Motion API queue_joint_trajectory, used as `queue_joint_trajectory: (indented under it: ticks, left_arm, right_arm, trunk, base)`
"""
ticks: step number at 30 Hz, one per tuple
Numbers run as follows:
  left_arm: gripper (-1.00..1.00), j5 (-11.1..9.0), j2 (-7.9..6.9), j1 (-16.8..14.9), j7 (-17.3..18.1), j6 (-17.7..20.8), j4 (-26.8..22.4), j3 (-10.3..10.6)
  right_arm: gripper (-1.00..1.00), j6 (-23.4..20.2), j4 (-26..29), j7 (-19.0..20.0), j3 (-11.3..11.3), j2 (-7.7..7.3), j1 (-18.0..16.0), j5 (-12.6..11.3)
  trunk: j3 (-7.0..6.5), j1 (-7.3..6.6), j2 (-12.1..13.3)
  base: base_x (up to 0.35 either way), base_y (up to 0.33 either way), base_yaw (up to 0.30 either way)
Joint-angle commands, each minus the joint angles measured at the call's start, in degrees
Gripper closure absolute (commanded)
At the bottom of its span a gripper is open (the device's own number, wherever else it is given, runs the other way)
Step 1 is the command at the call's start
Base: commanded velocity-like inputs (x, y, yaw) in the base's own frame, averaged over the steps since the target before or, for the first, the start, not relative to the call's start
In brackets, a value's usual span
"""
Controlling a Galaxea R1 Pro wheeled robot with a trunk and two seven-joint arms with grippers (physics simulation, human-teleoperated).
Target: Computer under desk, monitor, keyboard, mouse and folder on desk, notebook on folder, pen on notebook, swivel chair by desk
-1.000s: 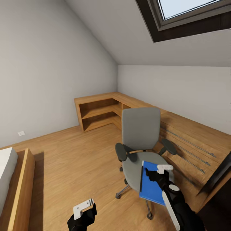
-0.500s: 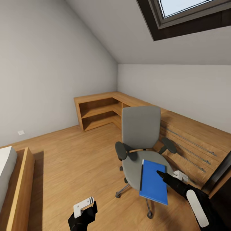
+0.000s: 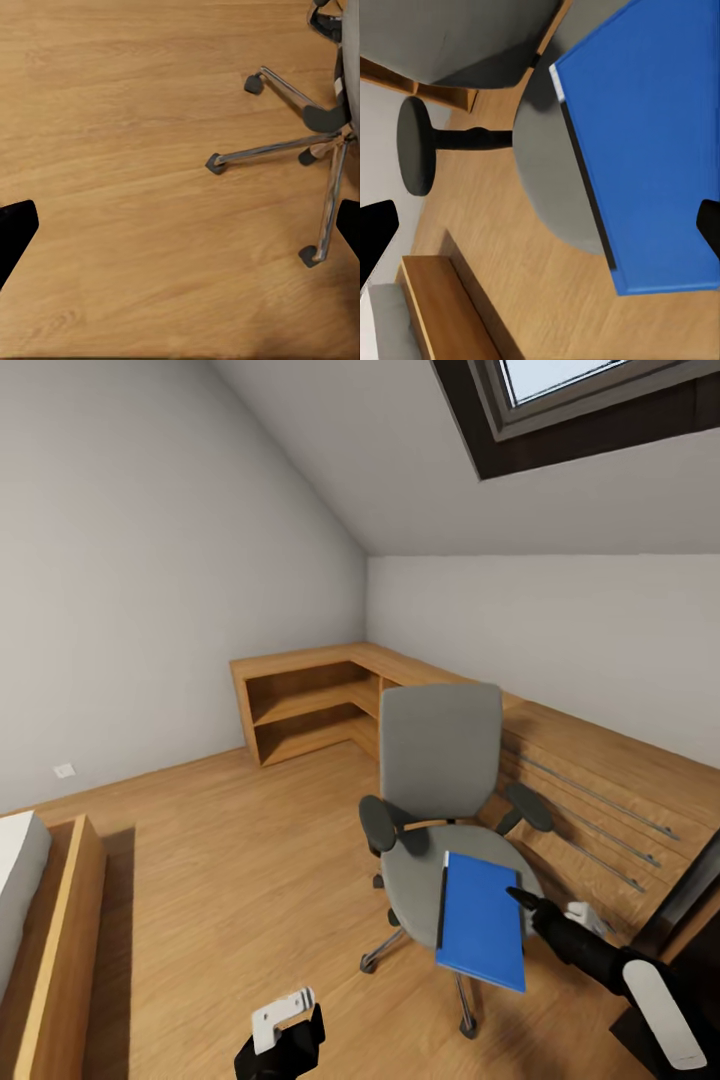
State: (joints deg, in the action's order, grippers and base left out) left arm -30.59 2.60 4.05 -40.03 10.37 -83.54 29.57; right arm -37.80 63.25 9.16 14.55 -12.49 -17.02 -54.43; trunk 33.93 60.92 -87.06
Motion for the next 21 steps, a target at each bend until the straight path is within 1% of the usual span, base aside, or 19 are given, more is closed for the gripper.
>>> queue_joint_trajectory:
  ticks: [1,5,8,11,12,15,20,21]
  left_arm:
    - [-1.00,-0.2,0.03,0.0,-0.2,0.3,0.3,0.4]
    - [-1.00,-0.1,0.04,0.0,-0.2,0.3,0.7,0.7]
    - [-1.00,0.0,-0.11,0.0,-0.3,0.2,0.1,0.7]
    - [-1.00,-0.1,-0.31,0.0,-0.3,0.2,-0.7,0.0]
    - [-1.00,0.0,-0.29,0.0,-0.3,0.3,-0.9,-0.6]
    - [-1.00,-0.1,-0.20,0.0,-0.3,0.3,-1.0,-1.2]
    - [-1.00,0.0,-0.06,0.0,-0.4,0.5,-1.0,-1.7]
    - [-1.00,0.0,-0.22,0.0,-0.3,0.6,-1.1,-2.0]
  right_arm:
    - [-1.00,-0.2,-0.1,0.5,0.5,-0.02,0.0,0.1]
    - [-1.00,-0.1,-0.2,1.0,0.8,-0.06,0.0,0.3]
    - [-1.00,-0.1,-0.2,1.2,0.9,-0.07,0.0,0.7]
    - [-1.00,-0.2,-0.2,1.8,1.0,-0.08,0.0,0.9]
    - [-1.00,-0.2,-0.2,2.0,1.0,-0.08,0.0,1.0]
    - [-1.00,-0.5,0.0,2.4,1.1,-0.21,0.0,1.0]
    - [-1.00,-1.9,0.1,3.8,3.0,-2.08,0.0,0.8]
    - [-1.00,-2.5,0.1,4.8,4.9,-2.96,0.0,0.8]
  trunk:
    - [0.23,0.23,-0.4]
    - [0.95,1.11,-2.0]
    - [1.49,1.76,-3.3]
    - [2.02,2.42,-4.5]
    - [2.20,2.64,-4.9]
    - [2.74,3.30,-6.1]
    - [3.64,4.40,-8.1]
    - [3.82,4.62,-8.5]
  base:
    - [0.000,0.000,0.000]
    - [0.000,0.000,0.000]
    - [0.000,0.000,0.000]
    - [0.000,0.000,0.000]
    - [0.000,0.000,0.000]
    - [0.000,0.000,0.000]
    - [0.000,0.000,0.000]
    - [0.000,0.000,0.000]
